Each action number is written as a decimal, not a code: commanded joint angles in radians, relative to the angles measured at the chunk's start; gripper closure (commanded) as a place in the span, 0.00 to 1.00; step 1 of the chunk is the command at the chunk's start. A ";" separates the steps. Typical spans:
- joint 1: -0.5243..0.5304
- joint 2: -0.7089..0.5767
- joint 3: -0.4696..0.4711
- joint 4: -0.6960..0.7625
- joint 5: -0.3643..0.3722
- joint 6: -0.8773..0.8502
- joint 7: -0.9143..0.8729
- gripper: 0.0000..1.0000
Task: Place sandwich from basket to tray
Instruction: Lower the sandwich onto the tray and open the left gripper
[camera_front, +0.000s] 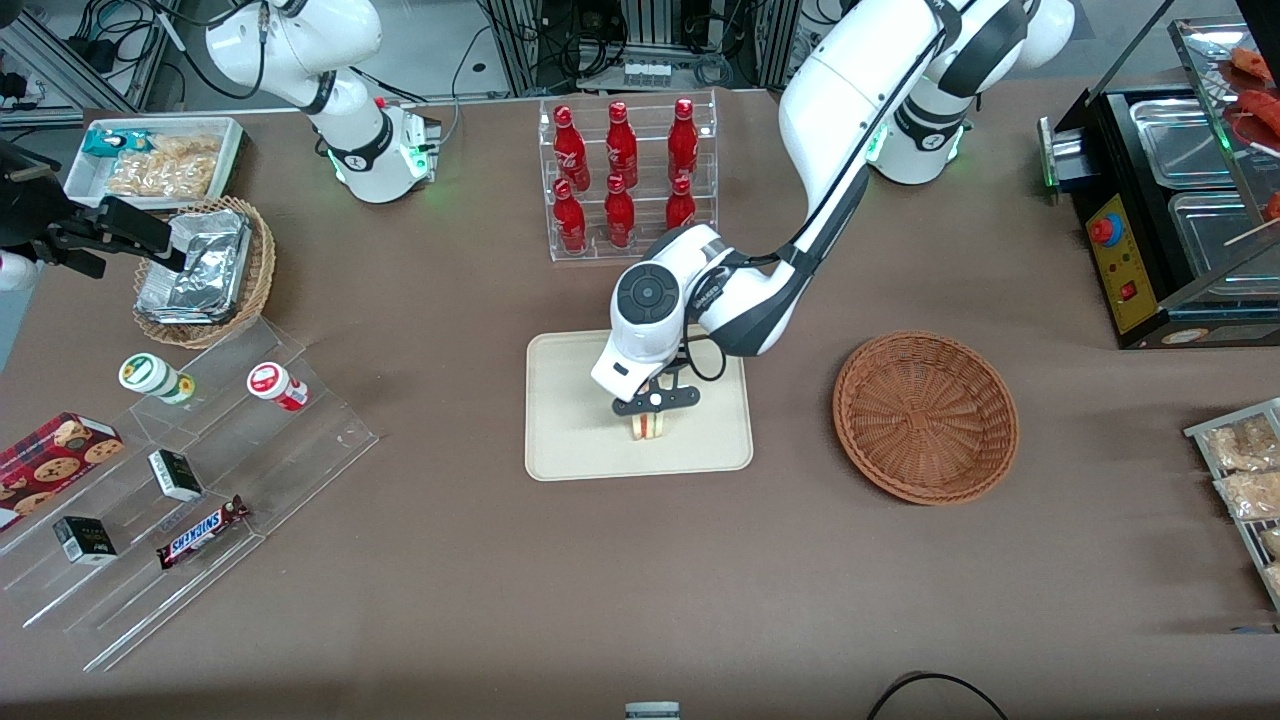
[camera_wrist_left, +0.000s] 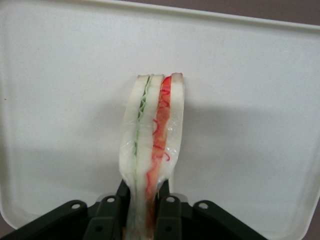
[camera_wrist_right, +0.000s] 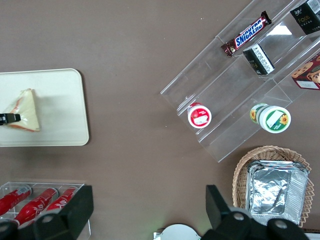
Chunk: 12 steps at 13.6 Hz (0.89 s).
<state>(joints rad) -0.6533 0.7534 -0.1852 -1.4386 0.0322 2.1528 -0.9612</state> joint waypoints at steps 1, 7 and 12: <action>0.000 -0.008 0.007 0.029 0.012 -0.004 -0.007 0.00; 0.004 -0.098 0.012 0.021 0.018 -0.083 -0.004 0.00; 0.065 -0.202 0.029 0.012 0.017 -0.272 0.045 0.00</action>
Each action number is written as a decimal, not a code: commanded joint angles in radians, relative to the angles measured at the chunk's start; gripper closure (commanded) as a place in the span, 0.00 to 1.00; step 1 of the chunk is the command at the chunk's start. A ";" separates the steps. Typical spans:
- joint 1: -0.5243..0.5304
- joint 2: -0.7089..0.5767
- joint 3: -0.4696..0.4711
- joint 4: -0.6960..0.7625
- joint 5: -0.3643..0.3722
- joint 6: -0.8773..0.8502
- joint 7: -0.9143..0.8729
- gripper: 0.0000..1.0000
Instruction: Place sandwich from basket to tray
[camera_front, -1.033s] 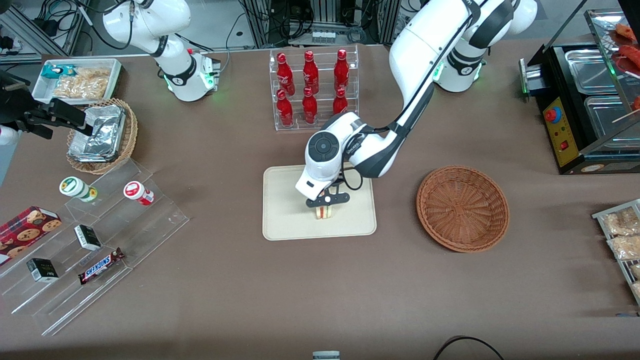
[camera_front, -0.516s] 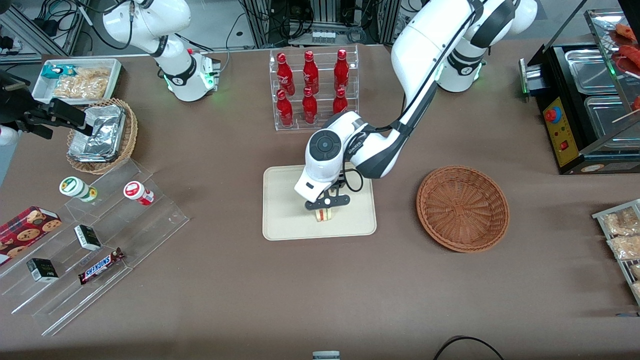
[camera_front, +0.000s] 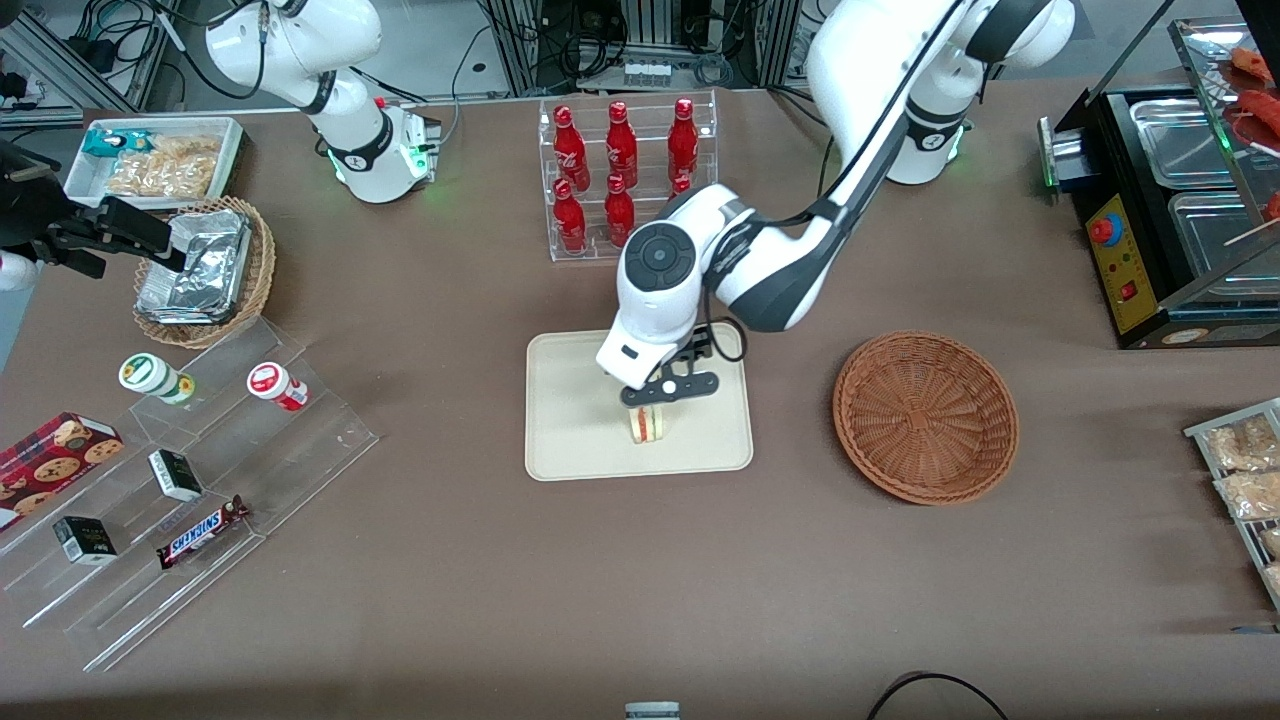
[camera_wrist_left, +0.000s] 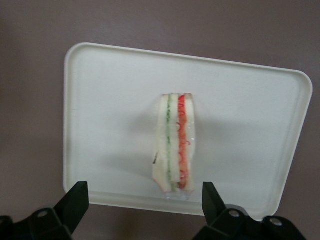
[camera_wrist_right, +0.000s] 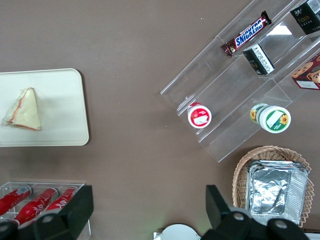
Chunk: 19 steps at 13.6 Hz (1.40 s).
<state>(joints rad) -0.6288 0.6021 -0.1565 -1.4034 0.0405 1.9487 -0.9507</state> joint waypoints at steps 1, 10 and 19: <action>0.058 -0.067 0.000 -0.023 0.006 -0.120 0.035 0.00; 0.332 -0.313 0.014 -0.256 0.012 -0.240 0.341 0.00; 0.604 -0.539 -0.026 -0.391 0.009 -0.319 0.699 0.00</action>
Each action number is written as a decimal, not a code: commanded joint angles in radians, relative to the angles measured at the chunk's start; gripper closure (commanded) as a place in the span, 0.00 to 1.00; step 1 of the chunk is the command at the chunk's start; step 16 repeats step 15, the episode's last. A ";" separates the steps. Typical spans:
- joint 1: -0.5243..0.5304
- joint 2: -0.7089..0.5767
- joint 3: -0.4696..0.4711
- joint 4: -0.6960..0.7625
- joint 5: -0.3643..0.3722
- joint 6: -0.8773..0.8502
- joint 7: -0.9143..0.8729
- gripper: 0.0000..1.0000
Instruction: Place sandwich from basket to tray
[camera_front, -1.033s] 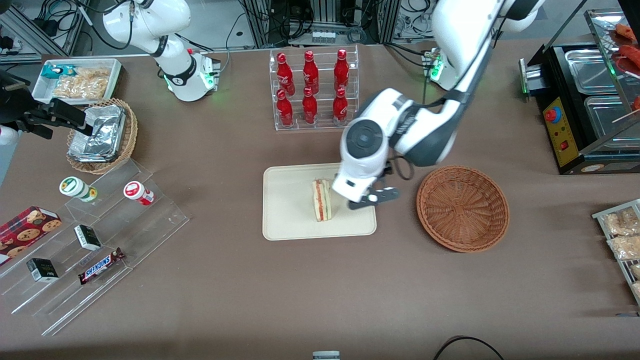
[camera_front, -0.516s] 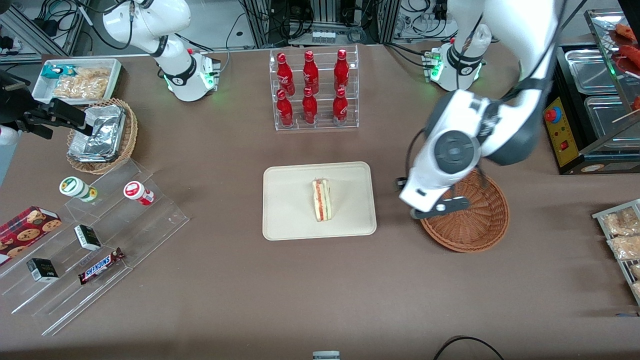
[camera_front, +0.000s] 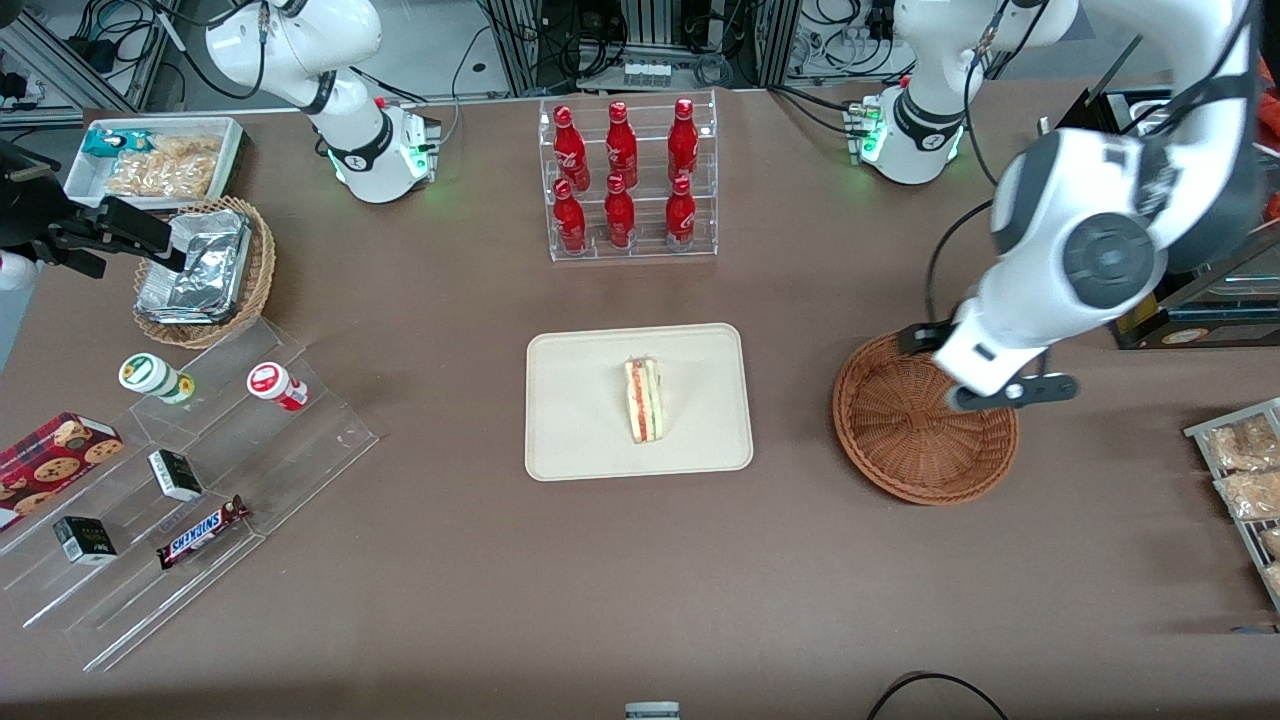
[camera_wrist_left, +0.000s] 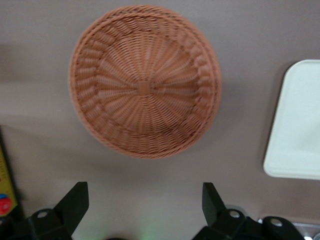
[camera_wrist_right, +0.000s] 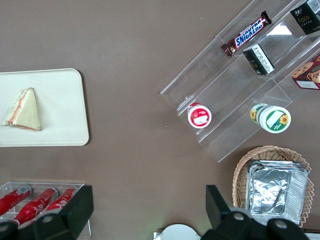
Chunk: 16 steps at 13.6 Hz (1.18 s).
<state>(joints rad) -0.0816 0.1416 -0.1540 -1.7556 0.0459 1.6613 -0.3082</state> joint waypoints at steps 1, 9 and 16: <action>0.078 -0.097 -0.030 -0.035 0.003 -0.053 0.093 0.00; 0.109 -0.151 0.040 0.100 0.029 -0.239 0.308 0.00; 0.109 -0.159 0.083 0.119 -0.035 -0.224 0.305 0.00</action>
